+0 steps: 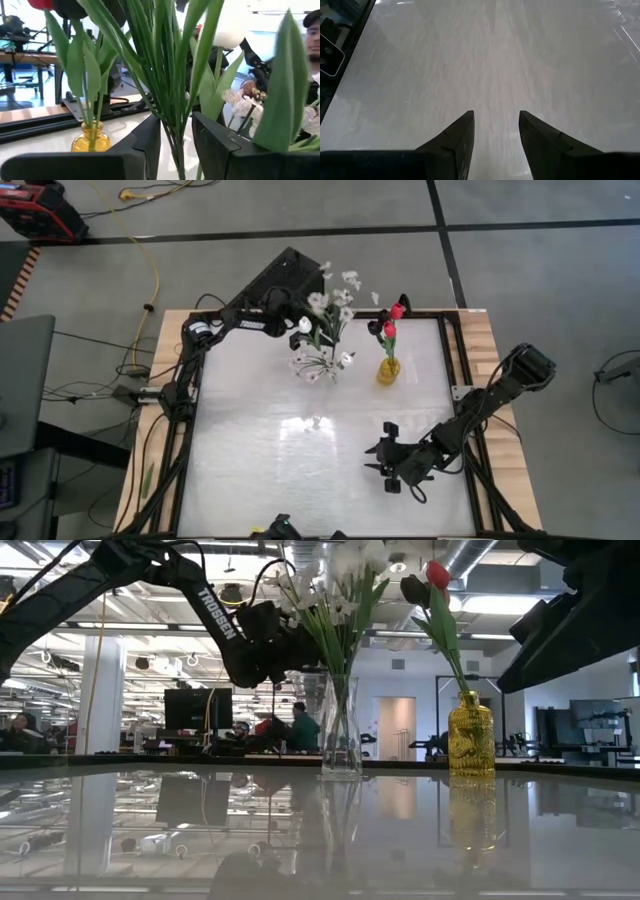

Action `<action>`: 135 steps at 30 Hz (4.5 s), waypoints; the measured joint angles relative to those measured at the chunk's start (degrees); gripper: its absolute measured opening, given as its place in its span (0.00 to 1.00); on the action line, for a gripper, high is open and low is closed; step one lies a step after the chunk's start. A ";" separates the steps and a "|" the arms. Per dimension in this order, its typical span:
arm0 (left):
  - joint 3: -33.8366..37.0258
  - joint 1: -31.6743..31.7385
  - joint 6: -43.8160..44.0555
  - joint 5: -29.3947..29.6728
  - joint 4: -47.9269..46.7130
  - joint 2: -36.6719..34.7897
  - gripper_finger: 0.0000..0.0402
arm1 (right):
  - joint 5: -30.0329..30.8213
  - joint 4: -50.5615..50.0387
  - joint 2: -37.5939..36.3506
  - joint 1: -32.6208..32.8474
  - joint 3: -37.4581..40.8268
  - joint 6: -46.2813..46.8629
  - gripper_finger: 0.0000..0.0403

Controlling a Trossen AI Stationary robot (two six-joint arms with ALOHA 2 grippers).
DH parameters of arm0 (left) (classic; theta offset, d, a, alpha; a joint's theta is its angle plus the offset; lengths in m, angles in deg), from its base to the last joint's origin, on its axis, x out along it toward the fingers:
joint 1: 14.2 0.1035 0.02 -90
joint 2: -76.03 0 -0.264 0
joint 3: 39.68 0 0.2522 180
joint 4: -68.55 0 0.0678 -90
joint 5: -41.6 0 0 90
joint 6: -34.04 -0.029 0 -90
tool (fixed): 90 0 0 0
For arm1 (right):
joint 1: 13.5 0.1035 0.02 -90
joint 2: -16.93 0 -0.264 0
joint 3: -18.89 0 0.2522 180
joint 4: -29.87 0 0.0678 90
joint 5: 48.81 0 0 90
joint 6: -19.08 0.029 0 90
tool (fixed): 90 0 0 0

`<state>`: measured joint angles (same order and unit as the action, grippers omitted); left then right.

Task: Sort flowers into vase by color
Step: Put the white flower into the transparent vase, then return to Home Position

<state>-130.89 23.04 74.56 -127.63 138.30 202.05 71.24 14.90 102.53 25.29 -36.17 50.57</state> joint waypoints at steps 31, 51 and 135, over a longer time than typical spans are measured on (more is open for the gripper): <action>-0.02 0.65 -14.26 -4.67 -26.15 -5.49 0.24 | -6.70 -0.13 -0.02 -2.70 -0.02 -3.63 0.45; -0.04 0.09 -39.13 11.93 -49.11 -7.61 0.36 | -8.95 -0.06 -0.15 -3.37 -0.02 -3.51 0.45; 65.35 -31.51 -27.88 78.18 -55.59 -78.37 0.55 | -18.89 3.67 -38.37 -31.43 17.42 -20.58 0.04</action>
<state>-65.54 -8.47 46.68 -49.46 82.71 123.68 52.35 18.57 64.16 -6.14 -18.76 30.00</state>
